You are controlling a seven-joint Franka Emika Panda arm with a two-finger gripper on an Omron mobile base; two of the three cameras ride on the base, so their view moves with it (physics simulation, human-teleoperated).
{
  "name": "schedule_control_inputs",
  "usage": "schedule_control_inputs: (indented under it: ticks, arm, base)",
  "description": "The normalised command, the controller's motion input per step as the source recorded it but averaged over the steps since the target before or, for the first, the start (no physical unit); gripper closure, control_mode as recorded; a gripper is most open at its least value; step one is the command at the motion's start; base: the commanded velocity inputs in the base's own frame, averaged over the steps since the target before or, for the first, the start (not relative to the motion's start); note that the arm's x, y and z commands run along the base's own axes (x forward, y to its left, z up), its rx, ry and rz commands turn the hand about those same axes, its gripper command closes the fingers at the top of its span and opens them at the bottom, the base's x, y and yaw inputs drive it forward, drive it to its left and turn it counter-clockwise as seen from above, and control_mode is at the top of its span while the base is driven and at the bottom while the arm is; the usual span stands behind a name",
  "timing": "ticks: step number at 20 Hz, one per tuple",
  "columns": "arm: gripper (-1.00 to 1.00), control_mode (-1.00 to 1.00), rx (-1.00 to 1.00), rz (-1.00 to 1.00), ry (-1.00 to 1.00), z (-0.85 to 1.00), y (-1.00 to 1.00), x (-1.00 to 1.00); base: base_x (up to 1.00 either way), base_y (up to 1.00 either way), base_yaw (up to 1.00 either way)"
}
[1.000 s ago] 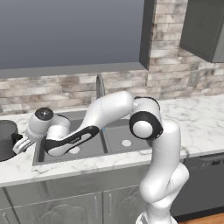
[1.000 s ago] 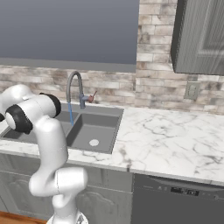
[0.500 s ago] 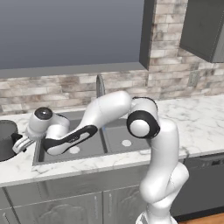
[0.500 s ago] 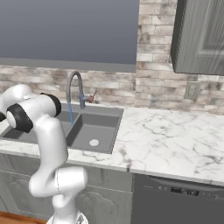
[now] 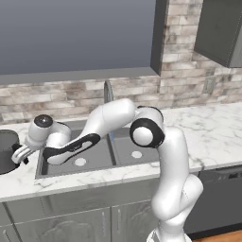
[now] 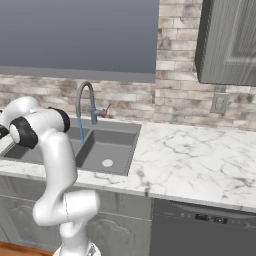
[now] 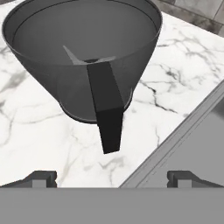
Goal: Turn on the sink faucet and place the jug under the water for a few seconds to fill it up.
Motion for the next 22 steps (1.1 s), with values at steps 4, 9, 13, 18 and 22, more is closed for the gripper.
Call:
schedule_control_inputs:
  ticks: [4, 9, 13, 18, 22]
  arm:
    - [-1.00, -1.00, -0.02, 0.00, 0.02, -0.09, 0.17, 0.14]
    - [-1.00, -1.00, -0.04, 0.00, 0.04, -0.14, 0.15, 0.06]
    - [-1.00, -1.00, -0.03, 0.00, 0.03, -0.06, 0.09, 0.15]
    - [-1.00, -1.00, -0.02, 0.00, 0.03, -0.06, 0.07, 0.16]
    - [-1.00, -1.00, -0.01, 0.00, 0.04, -0.08, 0.01, 0.13]
  base:
    - [0.00, 0.00, 0.00]
    - [0.00, 0.00, 0.00]
    - [0.00, 0.00, 0.00]
    - [0.00, 0.00, 0.00]
    - [0.00, 0.00, 0.00]
